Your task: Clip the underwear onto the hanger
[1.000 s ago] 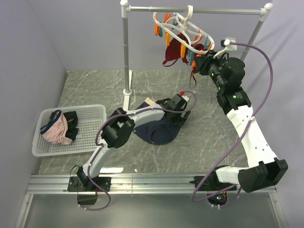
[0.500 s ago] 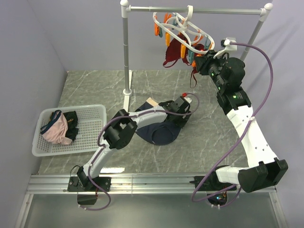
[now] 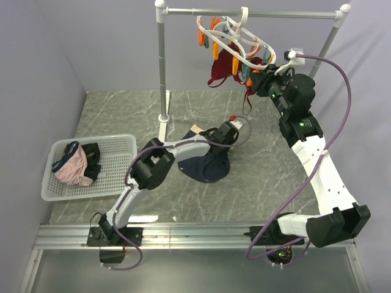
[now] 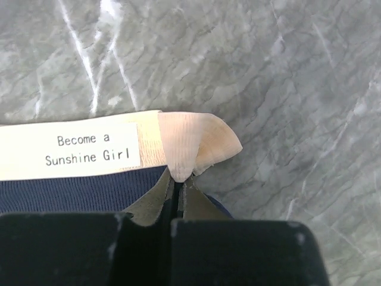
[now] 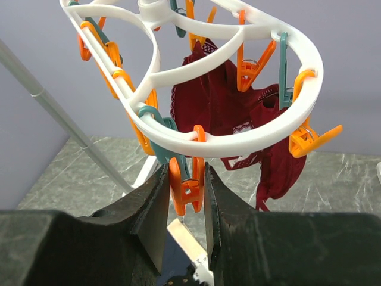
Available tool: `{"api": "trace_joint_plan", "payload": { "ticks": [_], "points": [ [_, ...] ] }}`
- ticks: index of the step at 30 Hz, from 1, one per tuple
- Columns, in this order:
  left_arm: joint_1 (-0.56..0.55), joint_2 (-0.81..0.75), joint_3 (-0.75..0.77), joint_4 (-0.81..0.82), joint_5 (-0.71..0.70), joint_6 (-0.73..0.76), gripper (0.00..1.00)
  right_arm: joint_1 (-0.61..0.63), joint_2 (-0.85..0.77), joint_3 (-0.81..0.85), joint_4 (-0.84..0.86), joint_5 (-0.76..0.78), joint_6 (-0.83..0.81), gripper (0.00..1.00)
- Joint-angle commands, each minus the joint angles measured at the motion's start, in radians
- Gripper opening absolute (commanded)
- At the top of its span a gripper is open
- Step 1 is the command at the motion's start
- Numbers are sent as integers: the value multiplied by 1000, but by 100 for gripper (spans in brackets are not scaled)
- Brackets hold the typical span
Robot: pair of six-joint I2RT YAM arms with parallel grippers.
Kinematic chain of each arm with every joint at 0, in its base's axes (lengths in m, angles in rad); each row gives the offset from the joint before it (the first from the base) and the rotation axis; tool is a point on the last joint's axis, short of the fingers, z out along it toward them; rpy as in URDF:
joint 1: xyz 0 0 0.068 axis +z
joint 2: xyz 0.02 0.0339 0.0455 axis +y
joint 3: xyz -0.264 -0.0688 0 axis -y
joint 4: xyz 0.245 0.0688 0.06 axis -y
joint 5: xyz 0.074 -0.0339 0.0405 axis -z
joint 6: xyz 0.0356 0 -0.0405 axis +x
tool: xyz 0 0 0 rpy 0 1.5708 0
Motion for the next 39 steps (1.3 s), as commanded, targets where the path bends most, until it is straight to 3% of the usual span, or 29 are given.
{"api": "trace_joint_plan", "payload": {
  "ticks": [1, 6, 12, 26, 39],
  "points": [
    [22, -73, -196, 31, -29, 55, 0, 3, -21, 8, 19, 16, 2, 0],
    [22, -290, -461, 573, -63, 176, 0, 1, -17, 23, 9, 14, 8, 0],
    [32, -363, -477, 813, 3, 204, 0, 4, -9, 36, 3, 10, 16, 0],
    [32, -468, -423, 1008, 124, 83, 0, 4, -9, 36, -15, -1, 42, 0],
    [32, -491, -313, 1007, 191, -9, 0, 4, 2, 45, -18, -4, 51, 0]
  ]
}}
